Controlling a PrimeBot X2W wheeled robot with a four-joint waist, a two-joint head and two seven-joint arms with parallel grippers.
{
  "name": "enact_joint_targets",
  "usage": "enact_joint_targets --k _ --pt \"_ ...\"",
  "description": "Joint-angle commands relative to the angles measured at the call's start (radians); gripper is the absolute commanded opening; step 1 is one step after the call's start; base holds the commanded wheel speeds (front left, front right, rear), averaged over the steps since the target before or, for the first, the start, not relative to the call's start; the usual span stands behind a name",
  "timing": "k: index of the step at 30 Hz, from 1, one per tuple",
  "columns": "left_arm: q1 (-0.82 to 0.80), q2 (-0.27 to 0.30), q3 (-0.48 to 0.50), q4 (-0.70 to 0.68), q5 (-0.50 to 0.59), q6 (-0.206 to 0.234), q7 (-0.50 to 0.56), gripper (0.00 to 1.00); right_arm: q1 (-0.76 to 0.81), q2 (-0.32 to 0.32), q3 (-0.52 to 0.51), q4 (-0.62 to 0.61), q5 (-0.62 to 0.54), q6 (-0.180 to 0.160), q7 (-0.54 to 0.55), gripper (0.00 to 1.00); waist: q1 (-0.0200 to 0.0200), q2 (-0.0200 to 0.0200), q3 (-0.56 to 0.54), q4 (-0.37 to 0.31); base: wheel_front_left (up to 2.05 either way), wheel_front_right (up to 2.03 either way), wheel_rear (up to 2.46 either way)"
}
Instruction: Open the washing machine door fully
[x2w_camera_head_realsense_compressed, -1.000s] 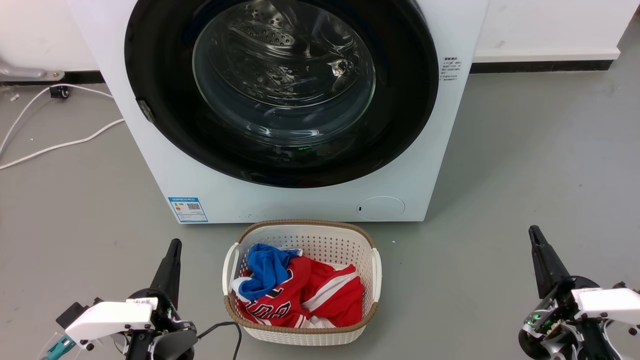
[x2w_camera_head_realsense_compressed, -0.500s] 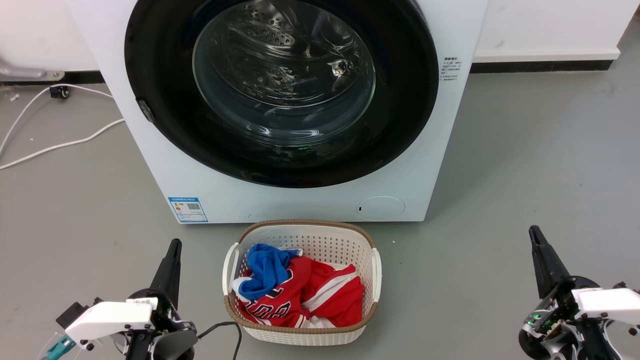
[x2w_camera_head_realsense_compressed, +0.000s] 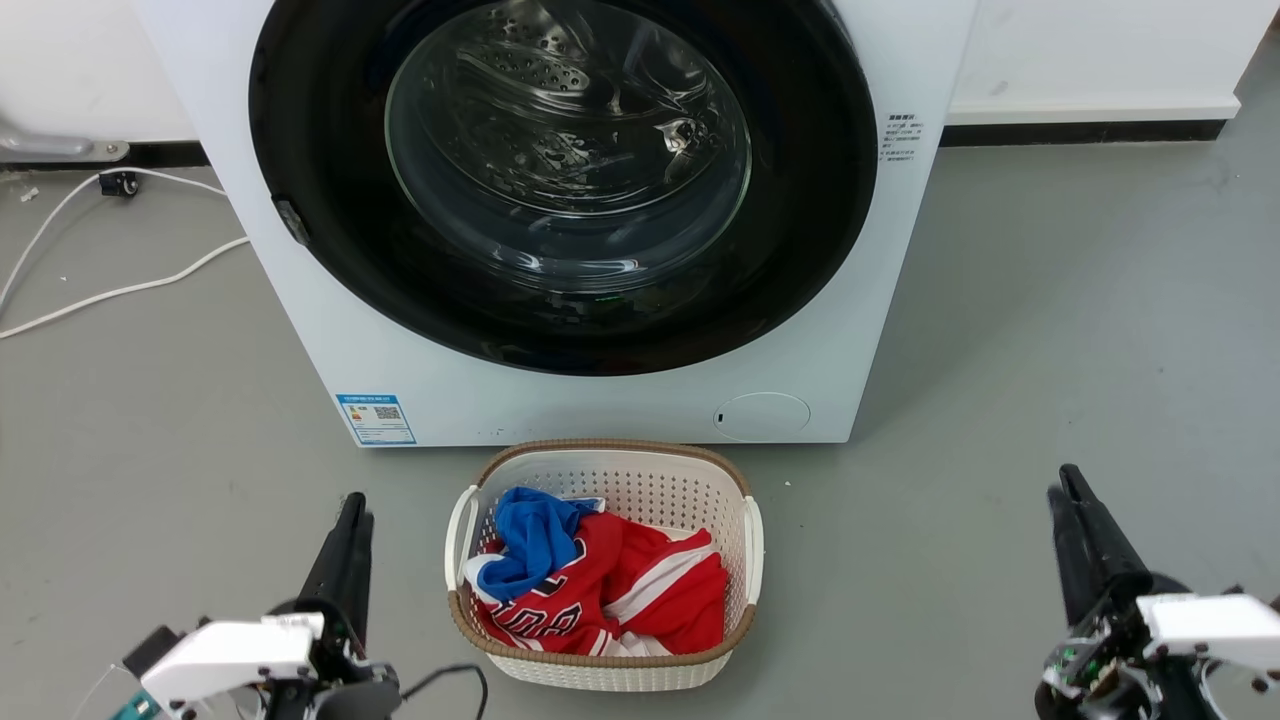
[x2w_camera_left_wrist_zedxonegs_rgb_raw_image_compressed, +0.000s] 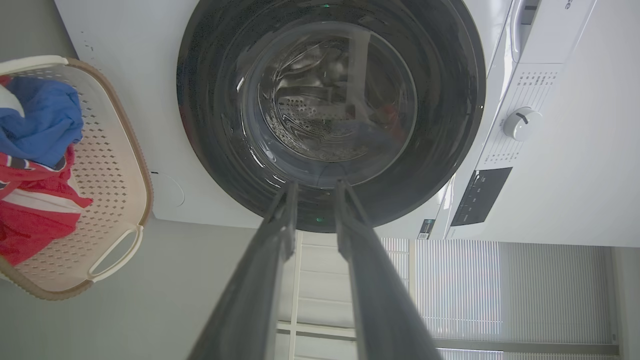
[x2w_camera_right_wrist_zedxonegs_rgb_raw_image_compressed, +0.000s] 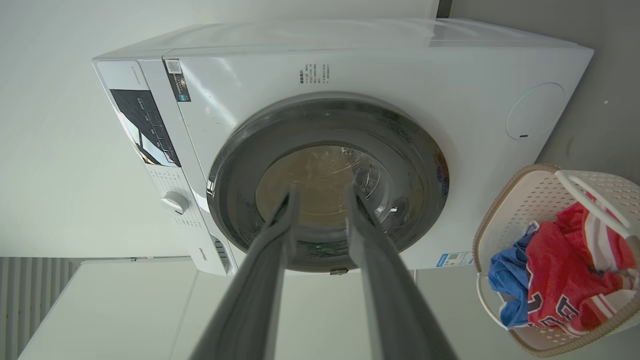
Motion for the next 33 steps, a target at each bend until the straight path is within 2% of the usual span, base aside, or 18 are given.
enact_joint_targets --k 1,11,27,33 --pt "0.001 0.0 -0.002 -0.001 0.001 0.0 -0.002 1.0 0.001 0.0 0.002 -0.002 -0.001 0.0 -0.002 1.0 0.0 0.0 0.0 0.0 0.0 0.0 0.0" --pt "-0.003 0.0 -0.051 -0.027 0.038 0.0 -0.054 1.0 0.017 -0.007 0.042 -0.039 -0.046 0.0 -0.051 1.0 0.0 0.0 0.003 0.001 0.0 0.0 0.0" --pt "-0.014 0.0 -0.061 -0.102 0.348 0.0 -0.123 1.0 0.015 -0.015 0.076 -0.087 -0.434 0.001 -0.122 1.0 0.0 0.0 0.016 0.005 0.0 0.0 0.0" --pt "-0.017 0.0 -0.064 -0.116 0.514 0.0 -0.146 1.0 0.016 -0.019 0.093 -0.107 -0.596 0.001 -0.143 1.0 0.0 0.0 0.021 0.006 0.0 0.0 0.0"
